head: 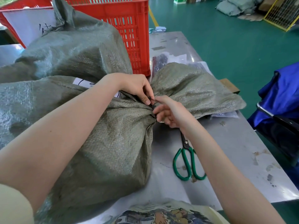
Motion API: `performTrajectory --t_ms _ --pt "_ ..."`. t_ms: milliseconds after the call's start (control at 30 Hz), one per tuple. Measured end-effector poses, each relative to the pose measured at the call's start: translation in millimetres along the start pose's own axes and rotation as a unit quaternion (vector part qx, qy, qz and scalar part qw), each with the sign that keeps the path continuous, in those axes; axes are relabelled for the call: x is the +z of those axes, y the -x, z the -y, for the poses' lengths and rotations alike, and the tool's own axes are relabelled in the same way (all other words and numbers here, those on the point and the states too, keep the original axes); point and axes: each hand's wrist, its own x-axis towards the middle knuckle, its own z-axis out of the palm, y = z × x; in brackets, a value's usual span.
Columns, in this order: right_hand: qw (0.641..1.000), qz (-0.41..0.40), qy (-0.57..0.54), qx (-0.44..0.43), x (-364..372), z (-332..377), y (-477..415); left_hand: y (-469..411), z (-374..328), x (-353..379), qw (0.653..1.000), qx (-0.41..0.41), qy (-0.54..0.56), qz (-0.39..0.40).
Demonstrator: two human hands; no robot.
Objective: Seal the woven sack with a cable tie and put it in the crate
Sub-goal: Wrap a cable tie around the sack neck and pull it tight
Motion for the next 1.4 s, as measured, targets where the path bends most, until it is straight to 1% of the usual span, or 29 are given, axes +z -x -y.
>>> performTrajectory --t_ms 100,233,367,533,600,733,833,933,1000,1033,1100,1167,1200,1233,1333,1400 --pt "0.999 0.033 -0.04 0.003 8 9 -11 -2 -1 3 1.0 0.013 -0.013 0.002" --pt "0.998 -0.016 -0.043 -0.039 18 11 -11 0 3 3 1.0 0.02 -0.011 0.012" --pt "0.992 0.001 -0.099 -0.084 15 5 6 -3 15 3 1.0 0.006 -0.003 -0.007" --pt "0.993 0.011 -0.047 -0.105 11 -12 31 -9 21 5 1.0 -0.008 -0.014 -0.009" --pt "0.995 0.004 -0.035 -0.098 9 -14 33 -10 21 5 1.0 -0.005 -0.014 -0.008" --pt "1.0 -0.012 0.014 -0.023 3 -7 13 -9 20 5 1.0 -0.001 -0.001 -0.012" --pt "0.998 -0.032 0.049 -0.015 8 1 -6 -9 21 5 1.0 0.009 -0.004 -0.016" --pt "0.999 -0.019 0.034 -0.032 22 4 -14 -10 21 7 1.0 0.013 -0.016 -0.02" --pt "0.998 -0.03 -0.024 -0.056 29 4 -18 -10 19 8 0.998 0.007 -0.048 -0.027" --pt "0.996 -0.037 -0.064 -0.053 30 3 -20 -10 18 8 0.998 0.004 -0.063 -0.03" --pt "0.993 -0.038 -0.11 -0.012 26 1 -25 -9 15 9 0.996 0.0 -0.088 -0.03" --pt "0.989 -0.007 -0.138 0.045 20 0 -28 -9 12 11 0.995 0.003 -0.097 -0.023" --pt "0.987 0.007 -0.146 0.058 17 1 -29 -9 10 11 0.995 0.005 -0.102 -0.023" --pt "0.988 0.014 -0.144 0.061 15 2 -29 -9 9 11 0.994 0.005 -0.107 -0.025" --pt "0.997 0.008 -0.072 0.028 21 4 -33 -8 8 12 0.992 -0.002 -0.122 -0.036" --pt "0.997 -0.005 -0.072 0.009 26 3 -33 -7 9 12 0.993 -0.005 -0.115 -0.033"
